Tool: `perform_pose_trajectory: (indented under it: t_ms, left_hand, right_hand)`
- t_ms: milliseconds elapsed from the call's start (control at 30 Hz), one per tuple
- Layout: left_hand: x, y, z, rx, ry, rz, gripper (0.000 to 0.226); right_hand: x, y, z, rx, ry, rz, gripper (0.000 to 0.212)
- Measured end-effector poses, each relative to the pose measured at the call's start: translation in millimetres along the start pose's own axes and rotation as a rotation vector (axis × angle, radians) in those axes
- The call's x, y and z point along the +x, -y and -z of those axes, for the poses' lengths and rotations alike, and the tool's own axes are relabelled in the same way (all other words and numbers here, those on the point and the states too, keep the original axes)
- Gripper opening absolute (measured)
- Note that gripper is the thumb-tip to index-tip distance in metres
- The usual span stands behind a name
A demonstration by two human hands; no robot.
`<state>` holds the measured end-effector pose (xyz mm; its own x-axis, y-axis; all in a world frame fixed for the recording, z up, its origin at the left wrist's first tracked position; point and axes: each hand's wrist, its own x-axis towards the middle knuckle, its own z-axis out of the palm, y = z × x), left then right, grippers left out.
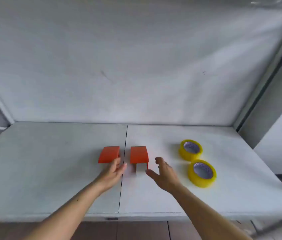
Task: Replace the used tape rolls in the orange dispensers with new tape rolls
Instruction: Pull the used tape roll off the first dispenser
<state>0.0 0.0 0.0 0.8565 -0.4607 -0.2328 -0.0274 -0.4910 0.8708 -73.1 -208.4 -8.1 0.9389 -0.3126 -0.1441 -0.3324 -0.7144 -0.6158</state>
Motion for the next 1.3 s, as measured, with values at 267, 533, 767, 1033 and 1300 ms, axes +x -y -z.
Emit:
perform_pose_trajectory:
  t_ms: [267,533,767,1033,1300]
  left_hand:
    - [22,10,-32,-0.097,-0.009,-0.009,0.069]
    - [37,14,-38,-0.115,-0.026,0.068,0.073]
    - [46,8,-56,-0.275,-0.104,0.051,0.067]
    - [42,2,-64,-0.337,-0.173,0.164,0.063]
    - [61,-6,-68,-0.582,-0.069,0.211,0.065]
  right_hand:
    - [29,10,-29,0.324,-0.009,-0.142,0.067]
    - [37,17,-43,0.473,-0.073,-0.185,0.035]
    - [35,5,-48,0.708,-0.084,-0.14,0.022]
    - [15,2,-42,0.384,-0.207,0.009,0.022]
    - [12,-7,-49,0.175,-0.324,0.25,0.019]
